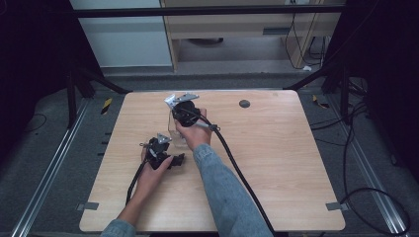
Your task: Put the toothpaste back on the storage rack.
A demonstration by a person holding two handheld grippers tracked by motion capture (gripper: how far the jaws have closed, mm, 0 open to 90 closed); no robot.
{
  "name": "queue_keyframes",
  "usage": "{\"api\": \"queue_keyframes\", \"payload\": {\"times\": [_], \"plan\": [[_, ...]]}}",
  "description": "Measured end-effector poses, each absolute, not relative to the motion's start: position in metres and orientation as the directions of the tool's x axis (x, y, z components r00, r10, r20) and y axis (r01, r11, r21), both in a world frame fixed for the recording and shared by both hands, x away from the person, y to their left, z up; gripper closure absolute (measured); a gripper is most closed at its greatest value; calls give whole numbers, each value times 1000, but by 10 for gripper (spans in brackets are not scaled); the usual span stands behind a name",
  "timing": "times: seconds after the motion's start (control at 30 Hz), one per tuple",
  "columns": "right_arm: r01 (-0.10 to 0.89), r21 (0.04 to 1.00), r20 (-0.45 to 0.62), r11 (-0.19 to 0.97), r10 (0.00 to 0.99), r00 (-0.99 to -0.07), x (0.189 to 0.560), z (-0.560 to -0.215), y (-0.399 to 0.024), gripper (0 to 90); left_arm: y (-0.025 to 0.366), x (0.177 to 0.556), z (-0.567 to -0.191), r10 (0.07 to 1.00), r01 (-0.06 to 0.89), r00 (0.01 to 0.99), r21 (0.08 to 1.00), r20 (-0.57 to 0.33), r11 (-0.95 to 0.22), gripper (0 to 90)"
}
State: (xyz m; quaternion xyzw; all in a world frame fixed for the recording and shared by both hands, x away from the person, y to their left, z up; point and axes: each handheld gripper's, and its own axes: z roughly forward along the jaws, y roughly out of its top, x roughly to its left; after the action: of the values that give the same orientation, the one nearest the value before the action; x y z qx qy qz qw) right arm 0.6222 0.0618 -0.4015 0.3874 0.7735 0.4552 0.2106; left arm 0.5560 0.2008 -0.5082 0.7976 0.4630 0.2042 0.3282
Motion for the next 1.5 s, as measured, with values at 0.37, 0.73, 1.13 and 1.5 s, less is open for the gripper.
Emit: {"api": "queue_keyframes", "payload": {"times": [0.37, 0.73, 1.13, 1.5], "plan": [[414, 866, 35, 280, 792, -610, 625, -402, 63, 791, 201, 556, -508, 873, 605, 488, 713, 21, -355, 0], [423, 863, 41, 277, 796, -604, 631, -403, 66, 788, 201, 556, -508, 873, 606, 487, 712, 20, -354, 0], [429, 864, 51, 264, 802, -595, 635, -403, 67, 787, 201, 556, -508, 873, 606, 487, 712, 19, -354, 0], [427, 864, 49, 267, 799, -600, 635, -403, 65, 775, 201, 556, -508, 873, 606, 487, 712, 20, -354, 0]]}}
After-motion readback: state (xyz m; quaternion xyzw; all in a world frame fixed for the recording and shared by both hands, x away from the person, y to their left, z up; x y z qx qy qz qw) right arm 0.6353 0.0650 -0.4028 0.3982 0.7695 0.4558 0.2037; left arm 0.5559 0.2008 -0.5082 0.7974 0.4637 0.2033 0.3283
